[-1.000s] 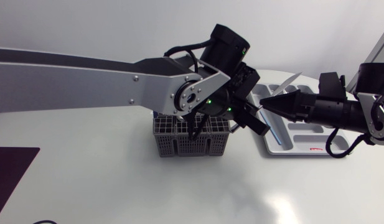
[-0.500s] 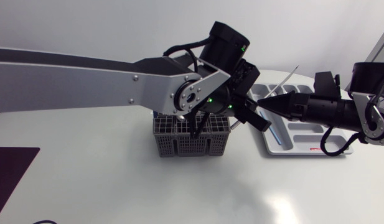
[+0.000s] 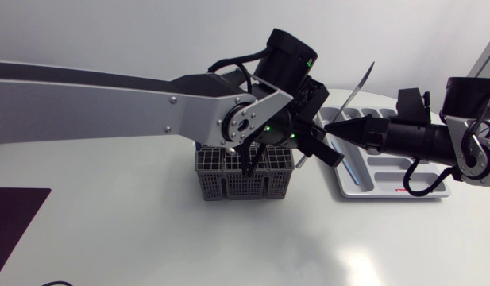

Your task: Unload the cutlery basket into the drawer organizer.

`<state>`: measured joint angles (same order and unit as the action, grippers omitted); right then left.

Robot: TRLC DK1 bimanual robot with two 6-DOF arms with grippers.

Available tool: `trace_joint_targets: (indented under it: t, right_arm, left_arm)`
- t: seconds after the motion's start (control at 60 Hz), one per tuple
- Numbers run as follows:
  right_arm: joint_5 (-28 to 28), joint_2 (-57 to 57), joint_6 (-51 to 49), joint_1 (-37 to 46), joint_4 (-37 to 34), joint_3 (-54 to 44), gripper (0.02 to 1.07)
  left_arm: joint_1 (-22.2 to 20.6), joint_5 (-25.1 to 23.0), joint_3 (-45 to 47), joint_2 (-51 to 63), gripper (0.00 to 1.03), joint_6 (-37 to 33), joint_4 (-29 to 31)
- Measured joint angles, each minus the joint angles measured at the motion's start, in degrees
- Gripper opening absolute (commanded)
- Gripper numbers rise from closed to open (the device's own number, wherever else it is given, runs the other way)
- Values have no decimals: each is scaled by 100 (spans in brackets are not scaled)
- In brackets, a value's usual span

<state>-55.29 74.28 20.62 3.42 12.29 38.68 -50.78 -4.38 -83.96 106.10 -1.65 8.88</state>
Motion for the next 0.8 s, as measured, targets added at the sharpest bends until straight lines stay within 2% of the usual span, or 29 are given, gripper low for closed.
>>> trace_joint_targets:
  t: [0.433,0.583,0.7,0.8]
  right_arm:
    - [31,-131,-2,44,0,-52,13]
    - [26,-197,-4,83,-2,-85,13]
    - [42,-229,-33,127,-9,-133,13]
    - [77,-229,-131,260,-50,-140,13]
  left_arm:
    - [-2,-24,13,0,4,17,-85]
    - [-2,-48,15,0,19,15,-109]
    - [0,-72,72,-22,43,15,-127]
    - [7,-72,116,-118,58,15,-114]
